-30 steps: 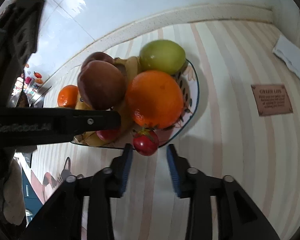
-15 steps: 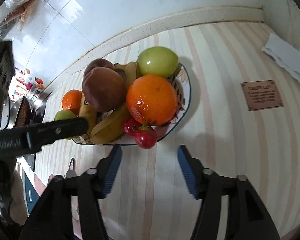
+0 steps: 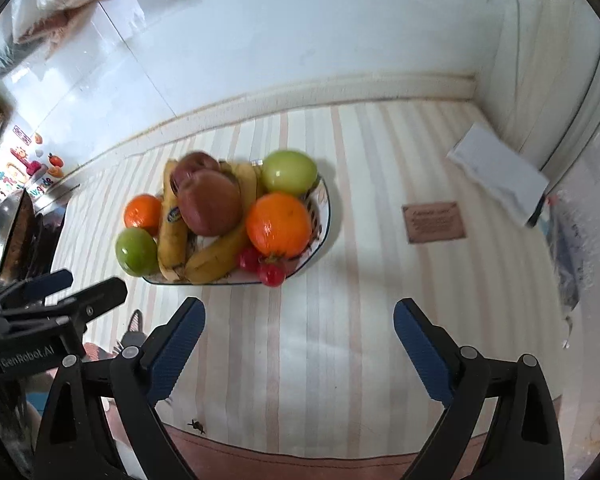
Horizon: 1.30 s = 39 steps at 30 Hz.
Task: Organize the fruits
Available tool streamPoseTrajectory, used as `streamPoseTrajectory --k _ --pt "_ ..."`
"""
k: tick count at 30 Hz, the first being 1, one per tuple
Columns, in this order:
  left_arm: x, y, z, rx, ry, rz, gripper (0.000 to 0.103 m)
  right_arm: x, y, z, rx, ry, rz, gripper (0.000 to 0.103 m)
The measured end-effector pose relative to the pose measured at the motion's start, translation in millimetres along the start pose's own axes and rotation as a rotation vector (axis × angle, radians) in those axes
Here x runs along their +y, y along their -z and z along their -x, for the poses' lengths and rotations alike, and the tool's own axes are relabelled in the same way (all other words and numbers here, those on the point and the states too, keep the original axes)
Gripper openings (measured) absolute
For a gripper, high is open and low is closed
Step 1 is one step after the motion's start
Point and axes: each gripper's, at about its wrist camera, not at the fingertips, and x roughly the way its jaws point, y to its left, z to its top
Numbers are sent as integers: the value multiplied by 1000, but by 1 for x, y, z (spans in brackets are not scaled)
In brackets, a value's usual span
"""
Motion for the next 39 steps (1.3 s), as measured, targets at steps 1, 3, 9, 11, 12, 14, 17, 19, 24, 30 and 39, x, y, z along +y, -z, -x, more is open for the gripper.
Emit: streamPoseTrajectory --k 1,3,9,11,12,14,17,19,24,30,39 --pt "1 2 6 -13 -6 7 97 1 -1 5 -5 0 2 98" --pt "2 4 23 -46 -18 17 97 3 -3 20 -23 -10 11 98" --pt "10 19 80 -154 -34 45 97 20 3 66 -70 -12 44 98" --pt "12 30 102 -193 -58 42 97 27 11 89 -104 -6 49 98" --pt "13 35 111 -209 -59 41 97 30 15 100 -121 -6 49 98" --pt "17 47 131 -242 -66 35 97 38 27 124 -155 7 51 98" --pt "24 73 164 -299 -72 24 97 49 50 161 -202 18 46 98" --pt "29 90 180 -317 -64 19 97 58 67 184 -232 22 43 100" --pt "43 135 218 -363 -55 -1 97 85 122 244 -300 36 34 100" --pt "59 185 262 -392 -28 -29 97 116 178 297 -357 60 28 101" --pt "65 235 317 -456 -18 -20 97 137 238 372 -433 29 44 101"
